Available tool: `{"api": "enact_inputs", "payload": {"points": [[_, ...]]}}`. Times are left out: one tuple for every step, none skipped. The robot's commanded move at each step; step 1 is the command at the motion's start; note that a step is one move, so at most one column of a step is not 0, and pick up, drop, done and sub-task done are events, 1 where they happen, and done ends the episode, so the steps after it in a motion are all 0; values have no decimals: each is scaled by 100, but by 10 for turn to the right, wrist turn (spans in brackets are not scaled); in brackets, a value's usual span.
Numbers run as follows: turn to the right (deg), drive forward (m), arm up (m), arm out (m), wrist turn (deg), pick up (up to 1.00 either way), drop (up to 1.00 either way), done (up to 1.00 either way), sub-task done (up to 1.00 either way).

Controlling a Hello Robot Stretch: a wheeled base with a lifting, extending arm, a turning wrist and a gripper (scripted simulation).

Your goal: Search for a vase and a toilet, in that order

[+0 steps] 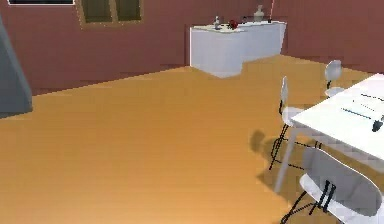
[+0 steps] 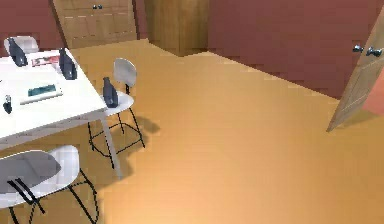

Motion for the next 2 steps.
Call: {"api": "enact_inputs", "payload": {"points": [[-30,0,0,0,0,0,0,0,0],[0,70,0,0,0,0,0,0,0]]}}
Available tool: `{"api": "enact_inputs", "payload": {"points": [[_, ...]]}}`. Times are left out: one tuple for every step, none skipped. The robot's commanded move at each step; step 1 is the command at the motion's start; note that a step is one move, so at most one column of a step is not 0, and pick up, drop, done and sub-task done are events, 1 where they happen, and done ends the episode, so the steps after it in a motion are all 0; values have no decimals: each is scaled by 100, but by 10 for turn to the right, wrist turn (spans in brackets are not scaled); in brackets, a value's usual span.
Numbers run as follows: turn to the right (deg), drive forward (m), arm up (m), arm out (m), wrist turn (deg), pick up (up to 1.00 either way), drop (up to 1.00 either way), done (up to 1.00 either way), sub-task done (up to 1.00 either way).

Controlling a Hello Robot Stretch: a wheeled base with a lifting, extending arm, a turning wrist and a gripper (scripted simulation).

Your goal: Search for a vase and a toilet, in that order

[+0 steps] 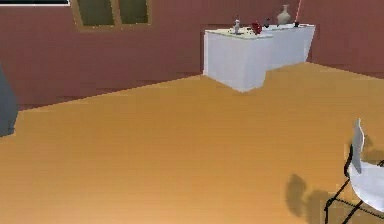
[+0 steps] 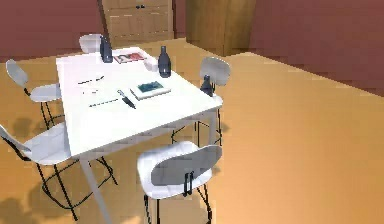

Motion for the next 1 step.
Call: {"api": "enact_inputs", "payload": {"points": [[120,0,0,0,0,0,0,0,0]]}}
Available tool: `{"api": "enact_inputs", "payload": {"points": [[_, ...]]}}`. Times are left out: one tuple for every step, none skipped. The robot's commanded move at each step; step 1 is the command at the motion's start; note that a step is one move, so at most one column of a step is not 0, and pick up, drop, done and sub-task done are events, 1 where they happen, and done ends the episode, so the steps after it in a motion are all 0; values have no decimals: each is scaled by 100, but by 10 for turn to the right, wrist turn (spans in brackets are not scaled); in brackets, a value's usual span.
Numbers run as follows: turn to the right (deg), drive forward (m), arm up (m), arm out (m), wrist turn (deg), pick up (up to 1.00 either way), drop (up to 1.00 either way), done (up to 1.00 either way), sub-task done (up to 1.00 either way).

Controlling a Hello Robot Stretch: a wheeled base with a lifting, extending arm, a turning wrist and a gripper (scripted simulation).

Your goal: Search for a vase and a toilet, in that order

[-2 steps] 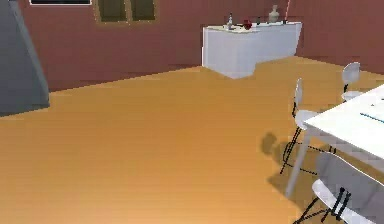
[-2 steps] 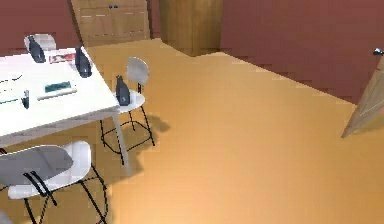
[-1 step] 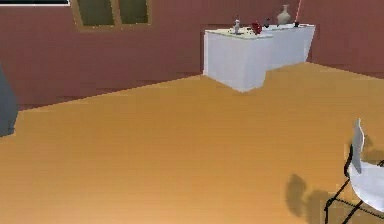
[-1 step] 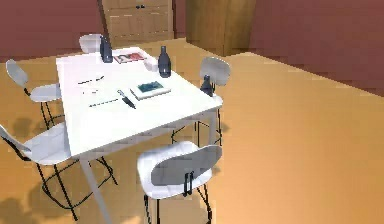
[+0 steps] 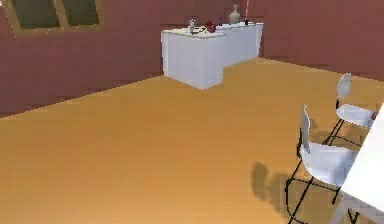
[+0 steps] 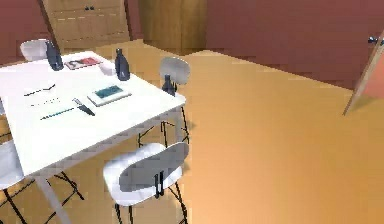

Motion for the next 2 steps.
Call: {"api": "enact_inputs", "payload": {"points": [[0,100,0,0,0,0,0,0,0],[30,0,0,0,0,0,0,0,0]]}}
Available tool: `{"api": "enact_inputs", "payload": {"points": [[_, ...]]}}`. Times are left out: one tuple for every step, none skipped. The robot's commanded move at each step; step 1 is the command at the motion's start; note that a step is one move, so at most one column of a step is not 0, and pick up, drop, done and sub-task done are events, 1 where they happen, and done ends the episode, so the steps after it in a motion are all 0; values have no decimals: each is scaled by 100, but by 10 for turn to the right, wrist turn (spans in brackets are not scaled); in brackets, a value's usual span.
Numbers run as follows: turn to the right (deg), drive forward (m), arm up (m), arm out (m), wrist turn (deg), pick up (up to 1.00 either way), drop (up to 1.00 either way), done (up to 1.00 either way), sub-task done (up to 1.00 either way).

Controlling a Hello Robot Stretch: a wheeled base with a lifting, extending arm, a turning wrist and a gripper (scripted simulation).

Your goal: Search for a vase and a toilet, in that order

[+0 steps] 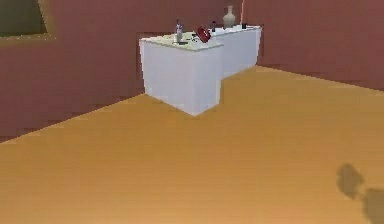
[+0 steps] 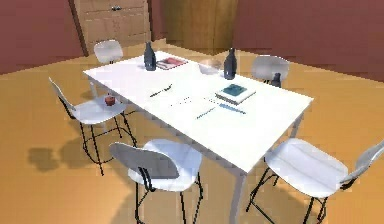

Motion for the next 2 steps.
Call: {"api": "enact_inputs", "payload": {"points": [[0,40,0,0,0,0,0,0,0],[210,0,0,0,0,0,0,0,0]]}}
